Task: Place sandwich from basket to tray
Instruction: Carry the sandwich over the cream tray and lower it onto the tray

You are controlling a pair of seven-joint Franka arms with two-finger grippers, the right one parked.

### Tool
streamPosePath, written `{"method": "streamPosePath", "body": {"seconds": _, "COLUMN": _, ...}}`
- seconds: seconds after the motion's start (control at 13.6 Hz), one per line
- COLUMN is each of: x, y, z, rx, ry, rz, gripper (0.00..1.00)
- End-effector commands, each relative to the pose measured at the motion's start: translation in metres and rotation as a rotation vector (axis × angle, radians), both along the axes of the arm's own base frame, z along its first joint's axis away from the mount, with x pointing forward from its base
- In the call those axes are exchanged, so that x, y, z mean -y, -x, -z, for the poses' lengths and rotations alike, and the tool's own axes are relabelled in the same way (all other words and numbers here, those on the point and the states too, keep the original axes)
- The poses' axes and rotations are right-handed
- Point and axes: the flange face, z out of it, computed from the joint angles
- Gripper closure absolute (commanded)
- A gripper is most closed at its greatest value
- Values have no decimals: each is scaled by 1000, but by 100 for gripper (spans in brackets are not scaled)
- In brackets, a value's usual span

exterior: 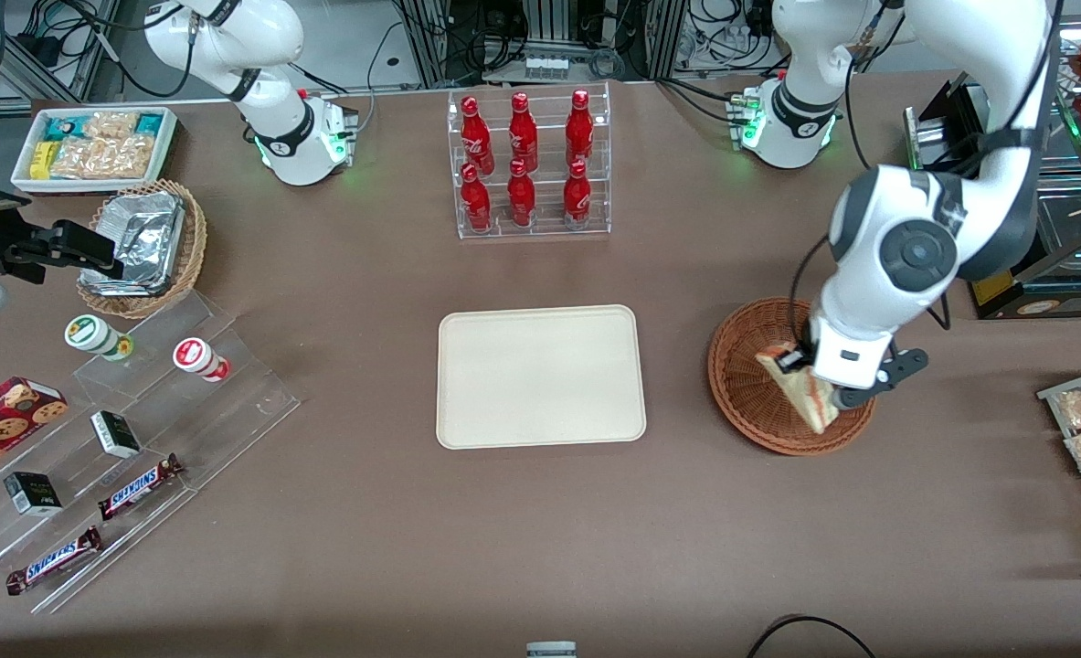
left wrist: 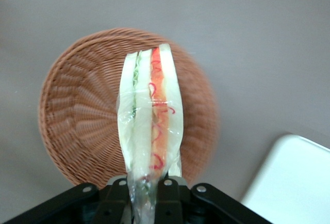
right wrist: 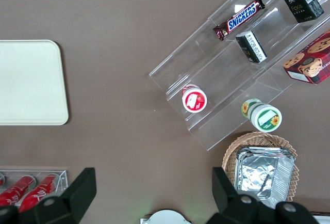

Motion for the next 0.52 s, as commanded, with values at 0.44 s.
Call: {"method": "streamPosePath", "body": {"seconds": 0.44, "x": 247, "y": 55, "z": 38, "rx": 37, "ry": 59, "rz": 367, "gripper": 100}}
